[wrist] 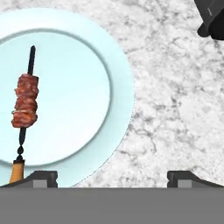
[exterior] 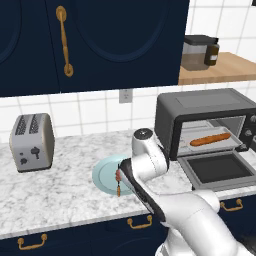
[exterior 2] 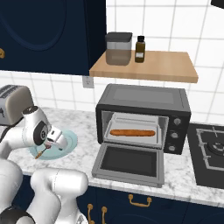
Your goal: Pick up the kebab skewer and baguette bread, and place them inside the toaster oven. Close the toaster oven door and start by setting the timer.
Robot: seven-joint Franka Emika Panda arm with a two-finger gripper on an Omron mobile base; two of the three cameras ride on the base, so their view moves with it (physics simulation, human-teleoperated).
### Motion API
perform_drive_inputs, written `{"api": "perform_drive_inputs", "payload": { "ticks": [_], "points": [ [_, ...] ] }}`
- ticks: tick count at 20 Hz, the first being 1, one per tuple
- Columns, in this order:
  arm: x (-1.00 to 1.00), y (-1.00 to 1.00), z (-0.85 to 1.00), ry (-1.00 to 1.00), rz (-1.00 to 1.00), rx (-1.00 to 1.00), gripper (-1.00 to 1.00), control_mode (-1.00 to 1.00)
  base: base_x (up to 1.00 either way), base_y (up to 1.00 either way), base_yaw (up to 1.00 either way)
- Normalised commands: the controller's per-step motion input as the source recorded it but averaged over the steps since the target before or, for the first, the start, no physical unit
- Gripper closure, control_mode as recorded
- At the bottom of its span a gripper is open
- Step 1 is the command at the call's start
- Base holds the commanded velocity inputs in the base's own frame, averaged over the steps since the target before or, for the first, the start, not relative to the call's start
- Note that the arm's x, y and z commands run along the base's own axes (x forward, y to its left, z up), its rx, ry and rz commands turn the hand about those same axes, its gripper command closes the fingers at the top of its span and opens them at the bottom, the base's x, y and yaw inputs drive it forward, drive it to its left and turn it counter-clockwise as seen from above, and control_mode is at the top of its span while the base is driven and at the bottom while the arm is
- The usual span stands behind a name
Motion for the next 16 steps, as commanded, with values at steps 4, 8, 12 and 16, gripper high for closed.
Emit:
{"api": "perform_drive_inputs", "payload": {
  "ticks": [4,8,12,16],
  "points": [
    [0.13,0.42,0.0,0.28,0.0,0.0,-1.0,-1.0,0.0,0.0,0.0],
    [0.04,0.33,-0.08,0.15,0.0,0.0,-1.0,-1.0,0.0,0.0,0.0],
    [0.28,0.12,-0.26,0.01,0.0,0.05,-1.0,-1.0,0.0,0.0,0.0],
    [0.41,0.26,-0.35,0.0,0.0,0.06,-1.0,-1.0,0.0,0.0,0.0]
  ]
}}
